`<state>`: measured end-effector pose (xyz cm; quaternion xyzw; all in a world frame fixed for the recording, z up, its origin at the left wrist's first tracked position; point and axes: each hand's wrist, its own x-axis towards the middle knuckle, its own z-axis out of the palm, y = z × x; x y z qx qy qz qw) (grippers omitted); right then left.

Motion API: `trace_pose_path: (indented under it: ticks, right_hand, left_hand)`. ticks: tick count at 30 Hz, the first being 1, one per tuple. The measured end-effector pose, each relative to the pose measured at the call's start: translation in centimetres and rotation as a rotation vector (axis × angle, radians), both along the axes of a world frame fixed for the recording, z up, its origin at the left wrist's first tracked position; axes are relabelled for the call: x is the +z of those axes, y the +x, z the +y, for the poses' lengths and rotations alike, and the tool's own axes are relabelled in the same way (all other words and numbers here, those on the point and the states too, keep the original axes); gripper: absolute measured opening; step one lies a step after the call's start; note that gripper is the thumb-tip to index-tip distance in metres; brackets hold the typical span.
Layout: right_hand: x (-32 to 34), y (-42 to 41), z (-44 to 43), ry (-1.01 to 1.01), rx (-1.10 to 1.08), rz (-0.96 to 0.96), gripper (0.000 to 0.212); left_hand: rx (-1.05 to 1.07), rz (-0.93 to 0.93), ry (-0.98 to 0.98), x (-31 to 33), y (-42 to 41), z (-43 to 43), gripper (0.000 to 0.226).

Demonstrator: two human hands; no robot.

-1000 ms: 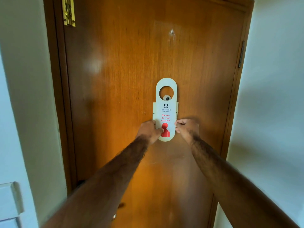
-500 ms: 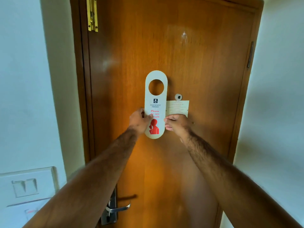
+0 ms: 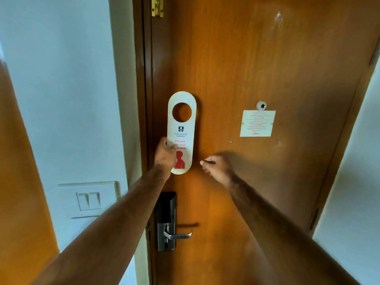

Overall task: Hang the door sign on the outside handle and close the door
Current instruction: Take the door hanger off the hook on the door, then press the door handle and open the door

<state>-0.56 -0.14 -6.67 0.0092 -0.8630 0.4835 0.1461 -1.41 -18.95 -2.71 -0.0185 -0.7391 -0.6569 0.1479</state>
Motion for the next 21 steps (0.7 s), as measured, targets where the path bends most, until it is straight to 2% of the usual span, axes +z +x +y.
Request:
trace_pose_path:
  ticks: [6,11,18,21]
  right_hand:
    - [-6.5,-0.3,-2.8,0.283,0.088,-0.18,0.031]
    - [-11.6,0.5,-5.2,0.568,0.137,-0.241,0.035]
    - [-19.1,1.0,-8.3,0.708,0.252,-0.425,0.033]
    - [-21.5,1.3,-9.5,0.847,0.285,-0.432,0.048]
  left_hand:
    - [0.031,-0.089,-0.062,-4.3,-0.6,-1.5,0.042]
    - [0.039,-0.133,-0.021,-6.2,-1.8,-2.3,0.038]
    - [0.052,-0.152,-0.05,-8.1,-2.8,-2.2,0.037]
    - [0.061,-0.163,-0.042,-8.9,-2.9,-2.1,0.037]
